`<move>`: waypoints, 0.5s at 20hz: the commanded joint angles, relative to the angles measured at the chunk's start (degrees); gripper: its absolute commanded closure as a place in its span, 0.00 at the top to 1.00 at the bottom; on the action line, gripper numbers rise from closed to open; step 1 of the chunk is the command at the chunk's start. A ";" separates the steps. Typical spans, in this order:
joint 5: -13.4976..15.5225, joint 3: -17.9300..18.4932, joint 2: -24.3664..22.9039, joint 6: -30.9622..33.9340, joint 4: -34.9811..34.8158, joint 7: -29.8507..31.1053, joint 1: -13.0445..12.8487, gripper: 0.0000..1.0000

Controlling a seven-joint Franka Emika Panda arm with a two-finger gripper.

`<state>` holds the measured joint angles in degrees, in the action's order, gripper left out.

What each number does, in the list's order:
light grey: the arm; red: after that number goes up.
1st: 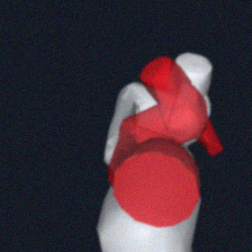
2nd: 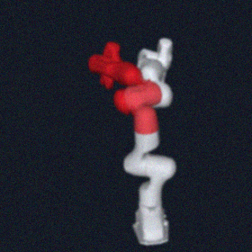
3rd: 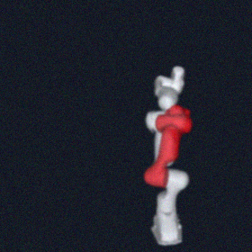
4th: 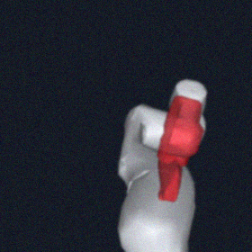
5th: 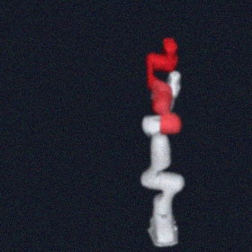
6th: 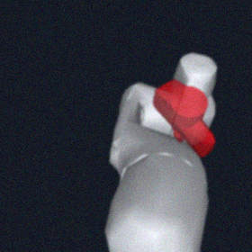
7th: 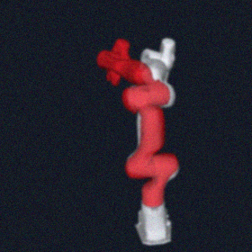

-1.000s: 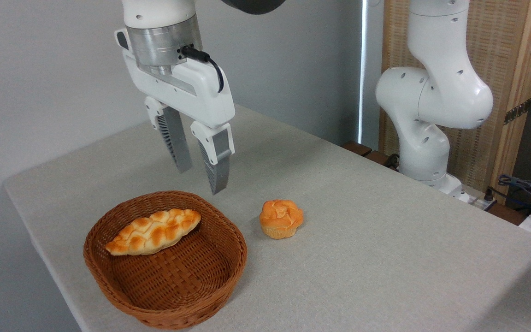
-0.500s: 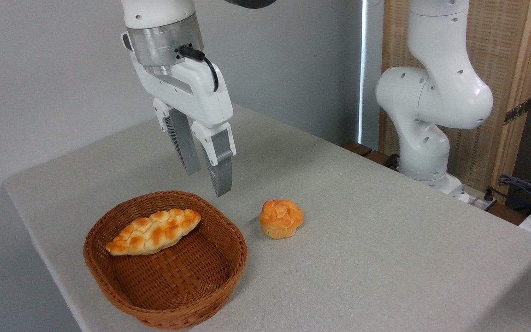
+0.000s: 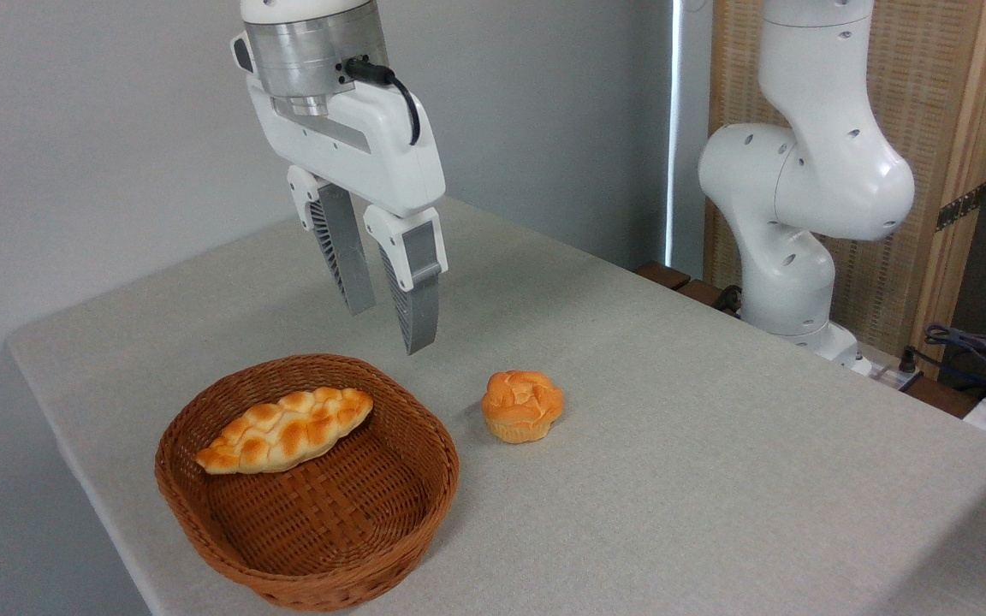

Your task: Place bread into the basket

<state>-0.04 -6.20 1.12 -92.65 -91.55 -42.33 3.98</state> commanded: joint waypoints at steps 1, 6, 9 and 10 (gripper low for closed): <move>0.04 4.18 -0.68 1.07 -0.11 -0.82 -3.63 1.00; 0.13 4.00 -0.68 1.16 -0.20 -0.21 -3.45 1.00; 0.13 3.92 -0.59 1.24 -0.20 -0.47 -3.63 1.00; 0.13 3.92 -0.59 1.16 -0.29 -0.56 -3.63 1.00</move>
<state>-0.04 -3.12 1.12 -92.65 -91.62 -42.34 1.24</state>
